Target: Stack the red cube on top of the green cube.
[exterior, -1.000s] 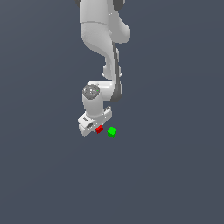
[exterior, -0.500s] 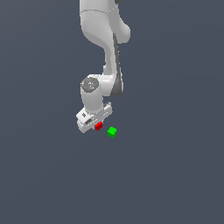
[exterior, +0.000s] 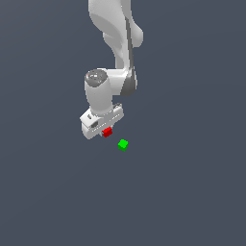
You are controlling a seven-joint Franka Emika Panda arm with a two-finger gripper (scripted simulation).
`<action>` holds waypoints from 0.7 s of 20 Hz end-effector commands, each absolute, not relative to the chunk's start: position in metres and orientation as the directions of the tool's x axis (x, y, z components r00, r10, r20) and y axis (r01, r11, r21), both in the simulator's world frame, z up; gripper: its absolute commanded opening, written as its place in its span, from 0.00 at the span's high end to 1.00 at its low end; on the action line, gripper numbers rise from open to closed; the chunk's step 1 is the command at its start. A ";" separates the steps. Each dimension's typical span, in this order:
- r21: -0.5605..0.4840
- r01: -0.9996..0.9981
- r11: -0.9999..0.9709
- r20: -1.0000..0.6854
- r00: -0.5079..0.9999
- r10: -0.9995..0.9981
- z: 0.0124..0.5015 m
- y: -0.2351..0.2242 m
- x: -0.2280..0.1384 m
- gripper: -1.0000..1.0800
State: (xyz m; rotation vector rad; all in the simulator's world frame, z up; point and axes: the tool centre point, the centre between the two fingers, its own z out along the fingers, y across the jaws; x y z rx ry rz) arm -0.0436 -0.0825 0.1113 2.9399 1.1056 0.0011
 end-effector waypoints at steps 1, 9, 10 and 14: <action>0.000 0.659 -0.752 0.000 0.752 0.659 0.118 -0.082 -0.044 1.00; 0.001 0.659 -0.752 0.001 0.752 0.659 0.112 -0.074 -0.041 1.00; 0.001 0.659 -0.752 0.001 0.752 0.659 0.110 -0.070 -0.040 1.00; 0.000 0.659 -0.752 0.001 0.752 0.659 0.095 -0.048 -0.032 1.00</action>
